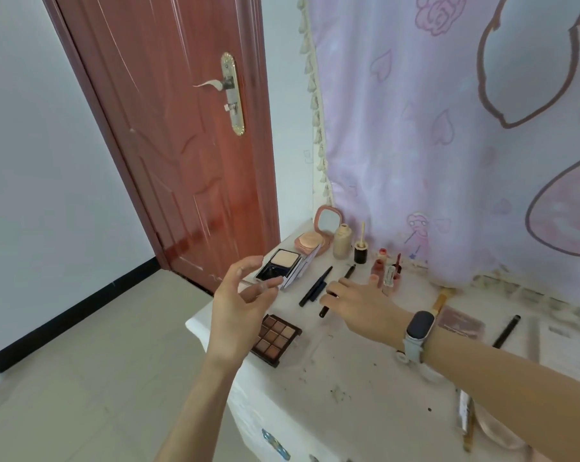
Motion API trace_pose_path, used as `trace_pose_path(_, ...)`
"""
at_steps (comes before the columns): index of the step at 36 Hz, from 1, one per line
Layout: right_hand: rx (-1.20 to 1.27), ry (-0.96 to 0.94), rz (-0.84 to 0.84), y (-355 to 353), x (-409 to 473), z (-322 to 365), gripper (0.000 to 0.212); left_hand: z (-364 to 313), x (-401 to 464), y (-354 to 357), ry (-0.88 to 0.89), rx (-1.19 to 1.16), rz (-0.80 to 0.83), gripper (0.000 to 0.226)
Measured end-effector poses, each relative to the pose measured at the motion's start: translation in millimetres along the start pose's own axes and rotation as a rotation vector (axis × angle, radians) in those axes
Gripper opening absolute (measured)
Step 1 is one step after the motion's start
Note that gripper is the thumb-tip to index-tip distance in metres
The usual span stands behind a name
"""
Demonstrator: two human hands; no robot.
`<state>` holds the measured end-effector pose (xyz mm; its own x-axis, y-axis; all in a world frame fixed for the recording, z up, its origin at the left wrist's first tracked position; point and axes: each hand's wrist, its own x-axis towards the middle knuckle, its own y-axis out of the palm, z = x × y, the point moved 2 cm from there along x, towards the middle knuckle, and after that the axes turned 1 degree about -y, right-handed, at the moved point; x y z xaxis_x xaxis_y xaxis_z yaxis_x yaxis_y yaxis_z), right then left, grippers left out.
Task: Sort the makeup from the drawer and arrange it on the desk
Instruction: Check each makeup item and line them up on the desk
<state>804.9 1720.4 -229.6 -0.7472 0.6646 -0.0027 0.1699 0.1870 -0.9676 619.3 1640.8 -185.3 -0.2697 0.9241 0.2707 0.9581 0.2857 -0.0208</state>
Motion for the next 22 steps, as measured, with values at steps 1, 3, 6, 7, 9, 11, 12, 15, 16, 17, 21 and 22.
trace_pose_path(1, 0.012, 0.013, 0.012, 2.3, 2.9, -0.8, 0.044, 0.7, -0.6, -0.4, -0.013, -0.017, -0.014, 0.040)
trace_pose_path(3, 0.063, 0.039, 0.018, 6.0, 7.7, -2.2, 0.048, 2.0, -1.1, -1.0, -0.041, -0.067, -0.039, 0.037)
trace_pose_path(6, 0.192, 0.091, 0.003, 8.1, 9.6, -3.8, 0.047, 2.3, -1.3, -0.6, -0.083, -0.132, -0.061, 0.032)
trace_pose_path(7, 0.269, 0.129, -0.035, 6.2, 8.1, -4.6, 0.042, 2.0, -1.2, -0.1, -0.091, -0.154, -0.061, 0.031)
trace_pose_path(9, 0.550, 0.241, -0.188, -5.3, 2.0, -5.1, 0.030, 0.7, -1.0, 1.8, -0.104, -0.175, -0.051, 0.031)
trace_pose_path(11, 0.929, 0.332, -0.298, -22.7, -5.7, -1.2, 0.021, -1.9, -0.5, 4.6, -0.113, -0.190, -0.036, 0.032)
trace_pose_path(12, 1.132, 0.347, -0.307, -31.4, -10.3, 2.5, 0.018, -3.2, -0.3, 6.5, -0.119, -0.217, -0.026, 0.032)
trace_pose_path(15, 1.541, 0.295, -0.265, -52.5, -24.1, 15.3, 0.016, -7.0, -1.1, 15.9, -0.140, -0.331, 0.026, 0.034)
trace_pose_path(16, 1.607, 0.274, -0.259, -57.2, -27.8, 19.5, 0.016, -8.1, -1.9, 20.0, -0.144, -0.356, 0.048, 0.036)
trace_pose_path(17, 1.662, 0.261, -0.255, -60.7, -30.9, 23.4, 0.015, -9.0, -3.0, 24.6, -0.147, -0.381, 0.071, 0.037)
trace_pose_path(21, 1.854, 0.320, -0.299, -63.8, -38.7, 30.0, 0.013, -11.9, -8.7, 43.1, -0.162, -0.456, 0.145, 0.033)
trace_pose_path(22, 1.894, 0.344, -0.317, -63.5, -41.0, 29.3, 0.012, -13.0, -10.4, 47.4, -0.164, -0.469, 0.162, 0.033)
